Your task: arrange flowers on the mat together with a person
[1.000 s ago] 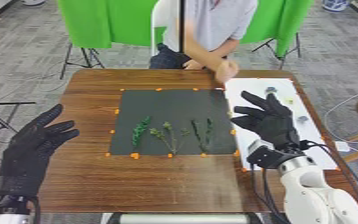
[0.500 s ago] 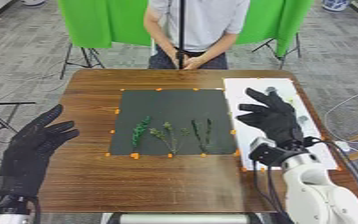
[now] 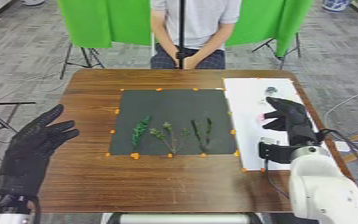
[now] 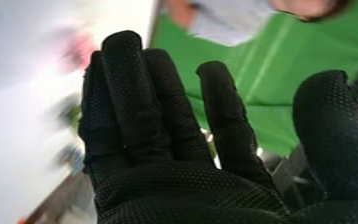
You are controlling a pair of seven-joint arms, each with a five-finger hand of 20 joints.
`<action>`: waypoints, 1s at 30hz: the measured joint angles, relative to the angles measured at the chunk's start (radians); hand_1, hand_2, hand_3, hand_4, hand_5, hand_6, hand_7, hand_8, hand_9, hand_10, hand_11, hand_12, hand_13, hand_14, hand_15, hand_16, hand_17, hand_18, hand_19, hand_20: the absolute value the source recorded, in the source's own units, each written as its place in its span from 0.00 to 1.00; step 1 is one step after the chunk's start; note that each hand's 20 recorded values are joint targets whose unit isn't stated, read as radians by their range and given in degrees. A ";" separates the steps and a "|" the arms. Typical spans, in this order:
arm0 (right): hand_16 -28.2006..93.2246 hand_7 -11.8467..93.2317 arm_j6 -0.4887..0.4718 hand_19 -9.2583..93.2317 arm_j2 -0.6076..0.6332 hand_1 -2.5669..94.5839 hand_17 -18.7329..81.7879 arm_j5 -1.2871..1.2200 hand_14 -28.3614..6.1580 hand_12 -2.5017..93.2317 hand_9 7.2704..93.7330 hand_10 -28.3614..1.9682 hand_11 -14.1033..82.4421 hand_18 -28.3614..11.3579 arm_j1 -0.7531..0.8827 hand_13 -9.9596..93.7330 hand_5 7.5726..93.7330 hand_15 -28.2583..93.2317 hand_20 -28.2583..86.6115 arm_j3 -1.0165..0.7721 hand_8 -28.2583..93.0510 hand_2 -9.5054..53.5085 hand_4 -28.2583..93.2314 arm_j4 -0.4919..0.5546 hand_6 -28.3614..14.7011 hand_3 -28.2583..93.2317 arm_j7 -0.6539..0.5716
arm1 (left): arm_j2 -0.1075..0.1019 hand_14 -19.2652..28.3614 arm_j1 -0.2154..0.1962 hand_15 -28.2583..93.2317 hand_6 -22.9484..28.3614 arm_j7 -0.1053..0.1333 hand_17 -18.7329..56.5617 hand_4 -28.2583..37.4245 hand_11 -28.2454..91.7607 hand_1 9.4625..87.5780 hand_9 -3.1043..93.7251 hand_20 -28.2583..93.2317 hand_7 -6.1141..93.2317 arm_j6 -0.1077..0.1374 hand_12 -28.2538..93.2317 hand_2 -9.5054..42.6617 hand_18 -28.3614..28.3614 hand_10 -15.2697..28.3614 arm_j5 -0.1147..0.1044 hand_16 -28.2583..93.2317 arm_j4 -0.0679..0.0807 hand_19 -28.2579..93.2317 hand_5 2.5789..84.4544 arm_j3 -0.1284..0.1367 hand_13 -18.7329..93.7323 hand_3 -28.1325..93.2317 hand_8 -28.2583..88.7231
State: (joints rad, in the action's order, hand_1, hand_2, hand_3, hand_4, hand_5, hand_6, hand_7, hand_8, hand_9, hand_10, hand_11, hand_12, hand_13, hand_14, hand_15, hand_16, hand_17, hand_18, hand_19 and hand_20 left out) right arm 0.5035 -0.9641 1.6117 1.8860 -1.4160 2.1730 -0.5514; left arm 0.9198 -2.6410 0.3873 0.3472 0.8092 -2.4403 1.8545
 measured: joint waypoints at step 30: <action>0.31 0.24 -0.464 0.86 0.034 0.37 0.47 0.664 0.34 0.18 0.67 0.27 0.38 0.07 -0.398 0.74 0.51 0.71 0.19 0.351 0.15 0.12 0.06 -0.335 0.60 0.80 -0.396 | -0.001 0.99 0.010 0.67 0.58 -0.026 0.12 0.00 0.45 0.13 0.42 0.30 0.22 0.005 0.32 0.27 0.93 0.81 0.001 0.15 -0.005 0.64 0.39 0.000 0.40 0.88 0.15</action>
State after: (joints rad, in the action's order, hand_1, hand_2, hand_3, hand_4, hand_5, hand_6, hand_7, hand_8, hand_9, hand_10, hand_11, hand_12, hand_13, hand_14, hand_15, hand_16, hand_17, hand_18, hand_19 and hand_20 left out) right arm 0.0398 -0.9304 2.2754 1.4882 -1.0649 1.8379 -0.9477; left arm 0.9189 -2.6313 0.3617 0.3524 0.8102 -2.4451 1.8547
